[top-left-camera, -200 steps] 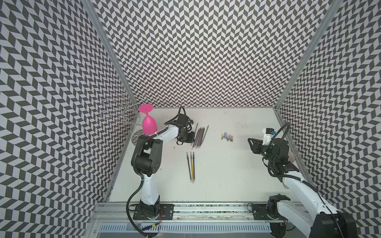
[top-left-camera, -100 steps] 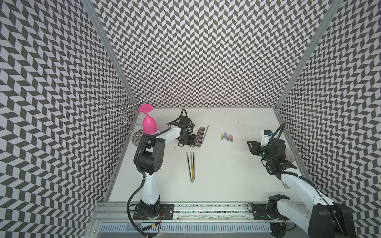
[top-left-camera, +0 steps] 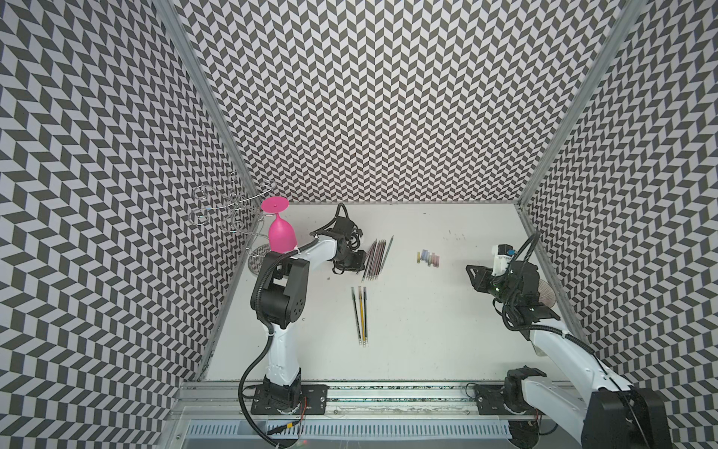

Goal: Remove the protective cover of the pencils
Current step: Place the pencil at the center of the board.

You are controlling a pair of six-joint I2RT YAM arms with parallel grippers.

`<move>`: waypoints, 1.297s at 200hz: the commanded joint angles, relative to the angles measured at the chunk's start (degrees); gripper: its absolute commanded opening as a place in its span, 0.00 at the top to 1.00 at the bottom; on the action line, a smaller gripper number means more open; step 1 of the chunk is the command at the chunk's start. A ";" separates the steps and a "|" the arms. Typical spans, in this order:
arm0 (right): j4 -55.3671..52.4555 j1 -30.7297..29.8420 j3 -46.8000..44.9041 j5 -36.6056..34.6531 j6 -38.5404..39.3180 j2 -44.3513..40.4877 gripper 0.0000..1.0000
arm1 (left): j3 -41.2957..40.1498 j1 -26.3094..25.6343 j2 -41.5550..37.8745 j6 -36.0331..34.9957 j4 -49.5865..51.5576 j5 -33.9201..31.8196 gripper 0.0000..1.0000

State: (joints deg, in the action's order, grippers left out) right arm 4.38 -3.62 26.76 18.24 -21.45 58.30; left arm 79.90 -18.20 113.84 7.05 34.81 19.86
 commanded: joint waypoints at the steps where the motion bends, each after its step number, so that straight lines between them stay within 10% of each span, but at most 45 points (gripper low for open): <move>1: 2.15 -0.07 0.56 0.28 -0.08 -0.38 0.68 | -0.16 0.88 -2.59 0.62 -2.13 2.66 1.00; 112: 2.47 -0.07 0.48 0.83 -0.32 0.58 0.68 | 2.00 1.10 2.56 0.56 1.83 -2.23 1.00; 166: 2.43 -0.06 0.39 0.83 -0.35 0.14 0.68 | 2.29 0.50 2.82 -0.10 1.52 0.68 0.83; 259: 4.47 -3.66 0.59 1.94 1.59 2.46 0.67 | -2.53 0.74 -13.07 1.71 -6.43 5.74 0.88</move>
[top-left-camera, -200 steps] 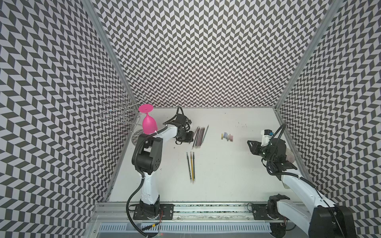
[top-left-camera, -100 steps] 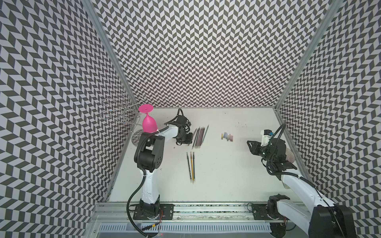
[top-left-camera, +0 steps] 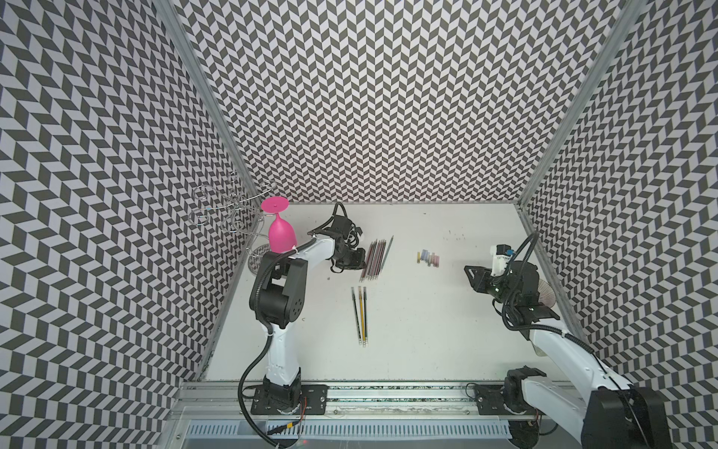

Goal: Remove the protective cover of the pencils
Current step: Place the pencil at the center of the board, then pick up the pencil from the center of the board.

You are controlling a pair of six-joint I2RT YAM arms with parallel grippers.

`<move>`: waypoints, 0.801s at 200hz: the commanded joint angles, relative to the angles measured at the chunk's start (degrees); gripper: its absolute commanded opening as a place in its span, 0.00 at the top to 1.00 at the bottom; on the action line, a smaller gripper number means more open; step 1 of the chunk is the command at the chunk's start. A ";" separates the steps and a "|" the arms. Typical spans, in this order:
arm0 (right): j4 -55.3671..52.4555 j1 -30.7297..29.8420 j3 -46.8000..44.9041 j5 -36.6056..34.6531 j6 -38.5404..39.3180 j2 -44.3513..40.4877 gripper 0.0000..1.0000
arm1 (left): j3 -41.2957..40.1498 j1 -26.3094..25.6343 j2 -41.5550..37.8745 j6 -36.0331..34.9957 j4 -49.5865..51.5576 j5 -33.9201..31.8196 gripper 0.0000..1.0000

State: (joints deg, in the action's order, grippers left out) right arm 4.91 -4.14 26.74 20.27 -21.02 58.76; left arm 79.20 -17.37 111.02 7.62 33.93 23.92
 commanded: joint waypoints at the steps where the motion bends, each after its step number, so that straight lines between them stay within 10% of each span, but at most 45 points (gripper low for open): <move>1: 3.96 -3.36 0.69 -0.29 1.20 2.12 0.67 | -2.02 -0.15 -10.58 1.11 -5.90 1.80 0.88; 90: -2.48 -42.85 16.93 -15.75 -9.24 30.91 0.68 | -17.08 -0.69 -36.01 4.48 -29.80 13.25 0.86; 160: -12.31 -50.13 38.16 -23.95 -14.32 48.93 0.68 | -19.67 -0.67 -41.24 4.66 -33.41 11.93 0.86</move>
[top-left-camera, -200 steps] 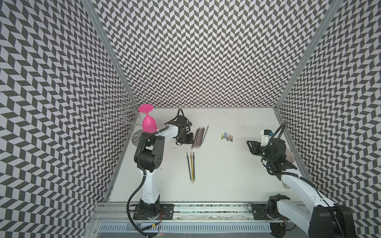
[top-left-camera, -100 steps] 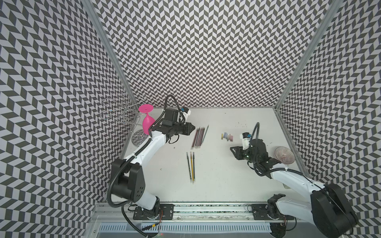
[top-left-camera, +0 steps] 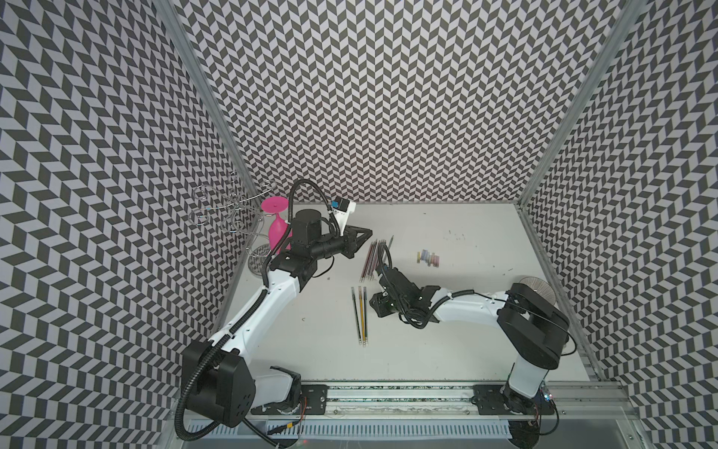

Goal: Remove the protective cover of the pencils
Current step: Pick up the pencil from the center of the board.

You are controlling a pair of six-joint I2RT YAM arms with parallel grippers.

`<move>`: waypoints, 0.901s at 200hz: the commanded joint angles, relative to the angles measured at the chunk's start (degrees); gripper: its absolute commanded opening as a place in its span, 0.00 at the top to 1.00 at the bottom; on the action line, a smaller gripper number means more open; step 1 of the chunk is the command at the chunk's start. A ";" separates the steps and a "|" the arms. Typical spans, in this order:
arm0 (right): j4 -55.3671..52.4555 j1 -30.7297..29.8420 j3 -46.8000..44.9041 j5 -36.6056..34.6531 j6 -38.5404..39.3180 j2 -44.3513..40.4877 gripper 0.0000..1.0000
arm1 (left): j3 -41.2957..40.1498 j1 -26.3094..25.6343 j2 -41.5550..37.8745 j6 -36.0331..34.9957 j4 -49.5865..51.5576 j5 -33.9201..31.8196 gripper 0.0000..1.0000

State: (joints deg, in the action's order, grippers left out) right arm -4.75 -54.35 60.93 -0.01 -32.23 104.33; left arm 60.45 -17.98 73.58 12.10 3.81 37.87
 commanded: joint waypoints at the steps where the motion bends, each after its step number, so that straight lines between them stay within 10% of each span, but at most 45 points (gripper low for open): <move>1: -2.73 0.05 4.22 -3.67 -3.15 3.52 0.68 | -0.97 -0.05 -3.93 0.15 -3.29 -2.23 0.86; 180: -16.73 -0.23 17.05 -12.24 -9.18 14.54 0.77 | -1.03 2.24 -3.98 2.05 -2.76 -3.42 0.81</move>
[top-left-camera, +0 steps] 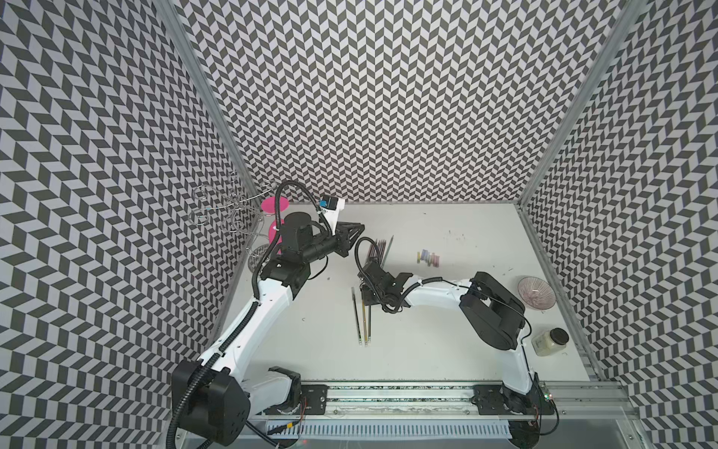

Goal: Remove the protective cover of the pencils
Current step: Pick up the pencil from the center of the board.

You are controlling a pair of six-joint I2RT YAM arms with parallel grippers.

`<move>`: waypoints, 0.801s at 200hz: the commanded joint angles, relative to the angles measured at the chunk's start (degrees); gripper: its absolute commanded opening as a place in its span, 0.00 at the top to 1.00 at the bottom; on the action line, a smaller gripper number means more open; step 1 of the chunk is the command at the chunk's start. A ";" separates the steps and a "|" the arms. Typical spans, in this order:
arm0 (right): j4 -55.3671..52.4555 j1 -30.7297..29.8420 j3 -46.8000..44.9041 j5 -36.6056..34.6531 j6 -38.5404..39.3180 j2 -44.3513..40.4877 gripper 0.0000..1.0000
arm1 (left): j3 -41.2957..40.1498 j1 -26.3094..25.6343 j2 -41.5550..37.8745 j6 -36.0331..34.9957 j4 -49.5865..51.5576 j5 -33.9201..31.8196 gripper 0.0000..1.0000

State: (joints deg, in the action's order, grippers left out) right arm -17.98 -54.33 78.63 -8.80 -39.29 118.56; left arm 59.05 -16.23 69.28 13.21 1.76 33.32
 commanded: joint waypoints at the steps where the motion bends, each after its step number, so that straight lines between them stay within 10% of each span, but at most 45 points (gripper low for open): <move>1: -3.58 -0.25 -0.66 -3.52 -2.20 0.33 0.77 | 0.37 0.50 0.33 0.93 -0.75 1.17 0.81; 103: 3.89 12.86 -29.69 -2.61 -0.50 -18.37 0.97 | 0.47 0.76 0.65 1.37 -0.18 0.67 0.81; 160: 14.56 28.68 -41.96 11.92 7.55 -45.06 0.99 | -1.00 -0.55 0.38 2.83 -2.38 1.63 0.77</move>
State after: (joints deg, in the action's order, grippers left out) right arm -10.28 -29.28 38.13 -4.99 -35.92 83.92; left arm 59.02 -15.79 70.19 14.79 1.74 33.93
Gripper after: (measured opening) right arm 0.103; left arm 0.222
